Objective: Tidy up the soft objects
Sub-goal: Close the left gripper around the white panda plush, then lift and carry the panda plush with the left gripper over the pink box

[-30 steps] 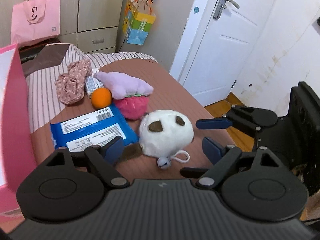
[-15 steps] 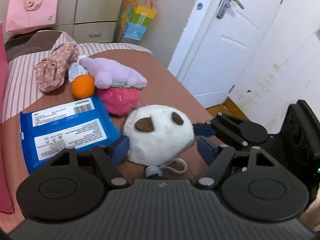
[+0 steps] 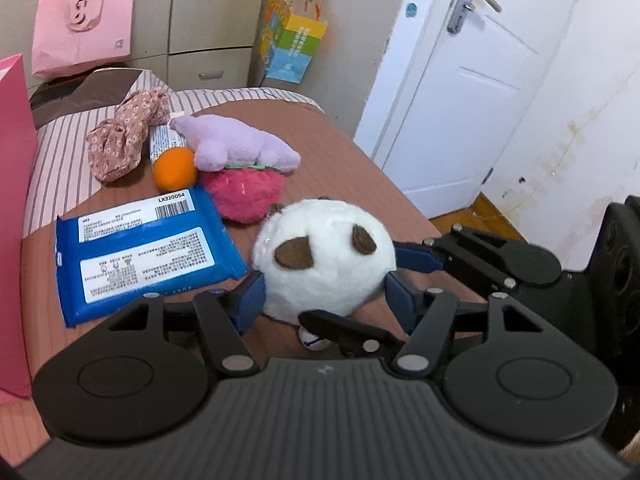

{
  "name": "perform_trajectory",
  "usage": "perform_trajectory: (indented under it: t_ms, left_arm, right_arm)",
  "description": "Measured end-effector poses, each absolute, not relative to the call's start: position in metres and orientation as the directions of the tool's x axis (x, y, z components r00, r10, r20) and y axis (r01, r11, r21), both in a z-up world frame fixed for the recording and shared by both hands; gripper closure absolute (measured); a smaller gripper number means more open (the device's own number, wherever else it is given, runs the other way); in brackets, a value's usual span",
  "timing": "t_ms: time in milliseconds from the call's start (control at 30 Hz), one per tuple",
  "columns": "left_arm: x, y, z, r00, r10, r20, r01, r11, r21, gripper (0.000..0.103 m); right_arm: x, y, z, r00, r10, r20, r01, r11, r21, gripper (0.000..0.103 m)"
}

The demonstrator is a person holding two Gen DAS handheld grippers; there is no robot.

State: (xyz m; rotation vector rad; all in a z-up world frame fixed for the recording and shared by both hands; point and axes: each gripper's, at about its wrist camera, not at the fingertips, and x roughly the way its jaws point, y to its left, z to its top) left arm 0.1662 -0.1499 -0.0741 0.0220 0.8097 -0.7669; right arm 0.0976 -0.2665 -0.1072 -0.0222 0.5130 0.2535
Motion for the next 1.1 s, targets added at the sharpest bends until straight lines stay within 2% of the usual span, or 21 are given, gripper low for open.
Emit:
perform_trajectory:
  t_ms: [200, 433, 567, 1100]
  left_arm:
    - [0.154, -0.158, -0.068, 0.459, -0.563, -0.687, 0.623, 0.755, -0.203, 0.039]
    - [0.139, -0.153, -0.055, 0.434, -0.533, -0.726, 0.610, 0.767, -0.198, 0.039]
    - [0.130, -0.144, -0.046, 0.419, -0.538, -0.732, 0.602, 0.768, -0.220, 0.039]
    - [0.112, -0.072, -0.029, 0.369, -0.538, -0.758, 0.486, 0.807, -0.336, 0.040]
  right_arm:
    - [0.092, -0.262, -0.103, 0.835, 0.206, -0.510, -0.212, 0.976, 0.046, 0.035]
    - [0.079, -0.258, -0.089, 0.798, 0.232, -0.556, -0.208, 0.972, 0.108, 0.035]
    - [0.073, -0.254, -0.078, 0.766, 0.257, -0.589, -0.210, 0.966, 0.147, 0.035]
    - [0.063, -0.192, -0.041, 0.654, 0.291, -0.698, -0.330, 0.940, 0.082, 0.035]
